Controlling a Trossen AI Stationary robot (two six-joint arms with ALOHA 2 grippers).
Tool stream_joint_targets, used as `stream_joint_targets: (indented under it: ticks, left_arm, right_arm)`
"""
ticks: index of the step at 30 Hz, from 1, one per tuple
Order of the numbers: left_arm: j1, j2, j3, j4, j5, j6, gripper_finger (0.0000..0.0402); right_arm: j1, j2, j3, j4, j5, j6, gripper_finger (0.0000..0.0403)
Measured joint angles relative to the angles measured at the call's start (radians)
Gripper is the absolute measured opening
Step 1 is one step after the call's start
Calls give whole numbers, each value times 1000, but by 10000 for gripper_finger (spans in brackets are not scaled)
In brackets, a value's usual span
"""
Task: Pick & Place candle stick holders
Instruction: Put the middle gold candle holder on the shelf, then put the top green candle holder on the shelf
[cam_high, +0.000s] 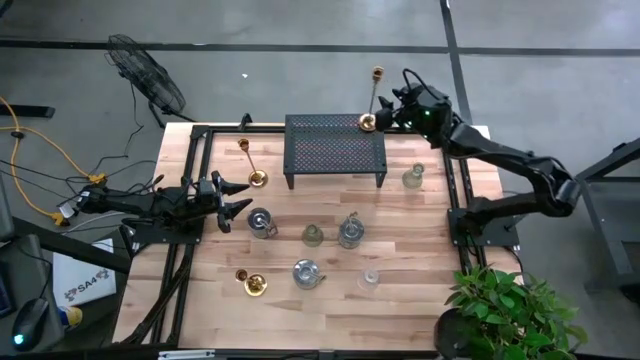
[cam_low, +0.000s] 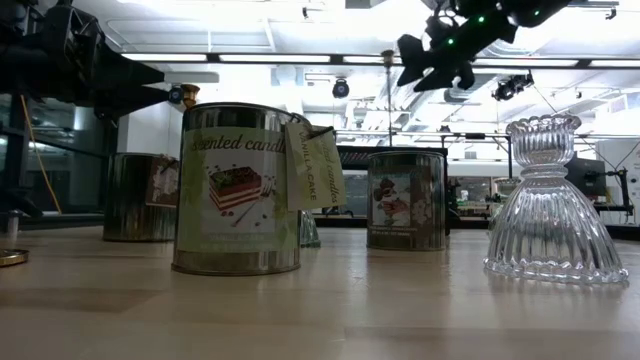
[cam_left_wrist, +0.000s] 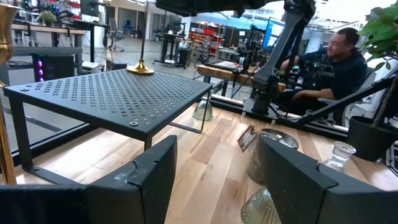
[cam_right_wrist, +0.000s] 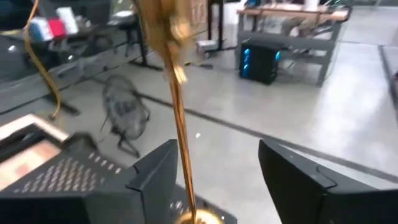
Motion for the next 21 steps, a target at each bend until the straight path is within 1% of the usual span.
stream_joint_targets:
  ticks: [3, 9, 14, 17, 21]
  left_arm:
    - [0, 0, 0, 0, 0, 0, 218]
    - [0, 0, 0, 0, 0, 0, 218]
    - [0, 0, 0, 0, 0, 0, 218]
    - [0, 0, 0, 0, 0, 0, 218]
    - [0, 0, 0, 0, 0, 0, 218]
  right_arm:
    - [17, -34, 0, -54, -25, 1, 228]
    - [73, -80, 0, -161, -28, 1, 227]
    - [109, -99, 0, -225, -9, 1, 227]
    - [117, -109, 0, -277, 10, 1, 227]
    - [117, -110, 0, -325, 8, 28, 227]
